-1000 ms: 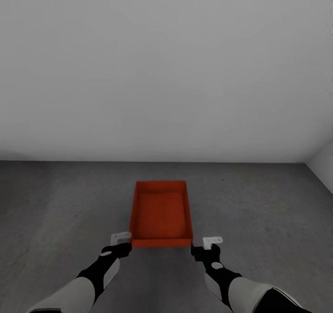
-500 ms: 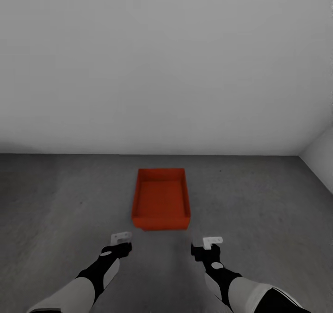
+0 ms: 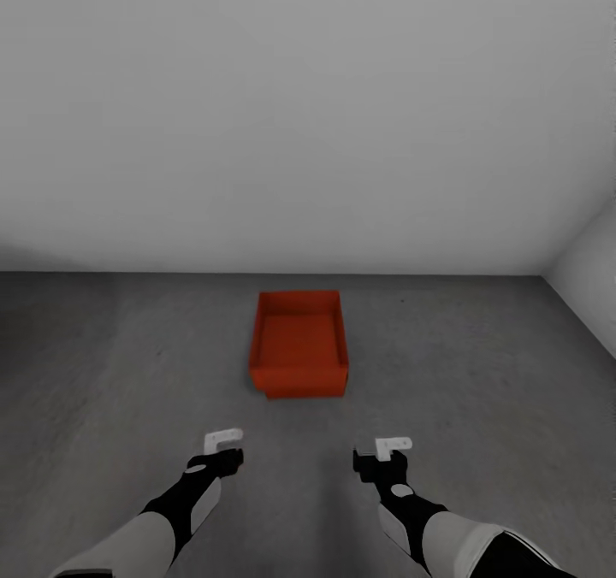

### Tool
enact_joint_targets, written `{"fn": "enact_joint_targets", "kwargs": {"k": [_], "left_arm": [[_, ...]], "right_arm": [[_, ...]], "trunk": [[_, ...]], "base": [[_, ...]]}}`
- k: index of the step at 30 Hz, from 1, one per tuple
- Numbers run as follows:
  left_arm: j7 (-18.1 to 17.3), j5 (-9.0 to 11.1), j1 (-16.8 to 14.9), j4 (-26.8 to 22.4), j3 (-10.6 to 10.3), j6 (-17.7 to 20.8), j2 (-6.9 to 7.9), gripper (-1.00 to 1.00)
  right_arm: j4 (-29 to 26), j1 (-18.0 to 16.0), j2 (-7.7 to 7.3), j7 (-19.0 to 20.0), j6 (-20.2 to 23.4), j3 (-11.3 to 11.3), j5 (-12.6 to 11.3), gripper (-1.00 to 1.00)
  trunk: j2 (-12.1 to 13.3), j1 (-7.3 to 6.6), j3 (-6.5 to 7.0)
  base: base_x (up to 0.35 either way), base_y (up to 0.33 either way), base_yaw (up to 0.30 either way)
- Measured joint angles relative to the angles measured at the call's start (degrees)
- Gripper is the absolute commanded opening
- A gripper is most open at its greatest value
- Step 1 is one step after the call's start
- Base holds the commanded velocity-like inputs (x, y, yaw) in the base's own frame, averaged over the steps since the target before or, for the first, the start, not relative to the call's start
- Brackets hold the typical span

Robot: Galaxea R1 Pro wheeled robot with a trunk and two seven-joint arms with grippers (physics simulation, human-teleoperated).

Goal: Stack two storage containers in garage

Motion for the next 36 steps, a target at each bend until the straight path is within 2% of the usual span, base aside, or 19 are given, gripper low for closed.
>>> {"fn": "enact_joint_targets", "kwargs": {"k": [6,15,19,22,25,26,29,33,36], "left_arm": [[0.0,0.0,0.0,0.2,0.0,0.0,0.05,1.00],[0.1,-0.2,0.0,0.9,-0.1,-0.1,0.16,1.00],[0.1,0.0,0.0,1.4,-0.1,0.0,0.47,1.00],[0.3,0.0,0.0,3.4,0.0,0.2,1.81,1.00],[0.1,0.2,0.0,9.4,0.0,0.1,5.01,1.00],[-0.1,0.4,0.0,12.0,0.0,0.1,6.53,1.00],[-0.3,0.6,0.0,13.8,0.0,0.1,8.43,1.00],[-0.4,0.8,0.1,14.4,0.0,0.1,9.31,1.00],[-0.5,0.8,1.6,14.6,0.0,0.0,9.49,1.00]], "right_arm": [[0.0,0.0,0.00,0.0,0.0,0.0,0.0,1.00],[0.0,0.0,0.02,0.0,0.0,0.0,0.0,1.00],[0.0,-0.1,-0.49,0.0,0.2,0.1,0.0,1.00],[0.2,-0.2,-0.75,0.0,0.6,0.0,0.0,1.00],[0.6,0.0,-0.92,0.0,0.9,0.1,0.0,1.00],[0.7,0.0,-0.99,0.0,1.0,0.1,0.1,1.00],[0.8,0.1,-1.25,0.0,1.2,0.1,0.2,1.00],[0.9,0.5,-1.44,-0.1,2.2,0.1,0.2,1.00],[0.9,1.9,-1.73,-0.1,2.7,0.1,0.2,1.00]], "trunk": [[0.0,-0.03,0.00],[0.0,-0.04,0.00],[0.0,-0.04,0.00],[0.0,-0.04,0.00],[0.0,-0.04,-0.01],[0.0,-0.04,-0.01],[0.0,-0.04,0.00],[0.0,-0.04,0.00],[0.0,-0.04,-0.01]], "base": [[-0.185,0.000,0.000],[-0.015,0.000,0.000],[0.000,0.000,0.000],[0.000,0.000,0.000],[0.000,0.000,0.000],[0.000,0.000,0.000],[0.000,0.000,0.000],[0.000,0.000,0.000],[0.000,0.000,0.000]]}}
